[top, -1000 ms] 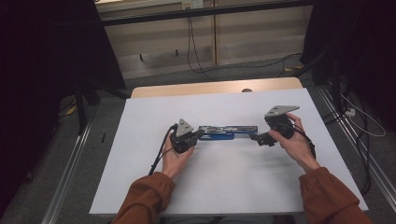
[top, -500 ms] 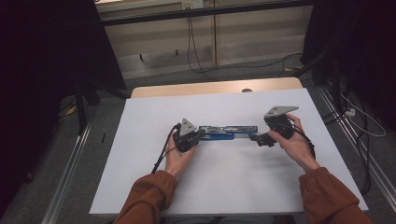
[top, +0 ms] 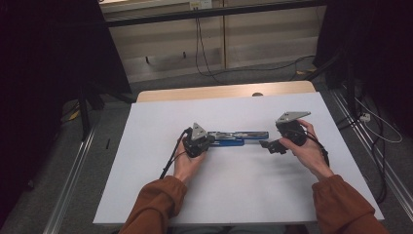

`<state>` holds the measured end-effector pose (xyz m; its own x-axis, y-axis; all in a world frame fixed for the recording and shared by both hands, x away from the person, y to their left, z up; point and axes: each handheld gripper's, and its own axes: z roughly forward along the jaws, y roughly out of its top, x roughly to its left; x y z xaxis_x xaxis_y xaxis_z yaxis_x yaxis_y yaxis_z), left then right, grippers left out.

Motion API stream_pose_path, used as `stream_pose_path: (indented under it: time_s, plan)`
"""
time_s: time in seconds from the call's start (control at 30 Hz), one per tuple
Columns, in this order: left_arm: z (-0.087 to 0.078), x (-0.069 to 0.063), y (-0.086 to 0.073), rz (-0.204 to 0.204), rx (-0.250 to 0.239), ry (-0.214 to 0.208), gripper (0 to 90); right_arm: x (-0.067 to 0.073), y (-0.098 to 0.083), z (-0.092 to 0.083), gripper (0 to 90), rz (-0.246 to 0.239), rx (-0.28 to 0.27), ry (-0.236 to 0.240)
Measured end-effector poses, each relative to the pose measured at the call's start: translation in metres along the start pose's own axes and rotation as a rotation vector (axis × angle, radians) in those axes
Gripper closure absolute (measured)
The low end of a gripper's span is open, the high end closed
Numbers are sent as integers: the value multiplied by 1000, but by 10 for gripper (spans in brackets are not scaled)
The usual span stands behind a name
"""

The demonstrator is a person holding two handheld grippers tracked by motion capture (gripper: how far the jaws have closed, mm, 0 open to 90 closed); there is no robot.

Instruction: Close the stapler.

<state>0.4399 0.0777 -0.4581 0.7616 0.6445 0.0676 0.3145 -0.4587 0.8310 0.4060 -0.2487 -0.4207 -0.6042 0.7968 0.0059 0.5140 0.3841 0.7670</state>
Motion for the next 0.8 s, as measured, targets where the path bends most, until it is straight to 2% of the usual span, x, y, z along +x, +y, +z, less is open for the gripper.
stream_pose_path:
  time_s: [0.17, 0.33, 0.53, 0.57, 0.63, 0.67, 0.8]
  plan:
    - [0, 0, 1, 4, 6, -2, 900, 1, -2, 0, 68, 2, -8, 20]
    - [0, 0, 1, -1, 12, -5, 900, 0, -8, -4, 120, 12, -8, 7]
    - [0, 0, 1, -4, 11, -8, 900, -4, -15, -9, 461, 22, -14, -13]
    - [0, 1, 1, -4, 13, -8, 900, -4, -16, -9, 565, 16, -18, -28]
    - [0, 0, 1, -2, 13, -6, 900, -4, -17, -9, 669, 21, -21, -22]
    - [0, 0, 1, -2, 13, -6, 900, -4, -18, -9, 751, 19, -20, -28]
    - [0, 0, 1, -3, 13, -6, 900, -5, -19, -9, 900, 29, -18, -22]
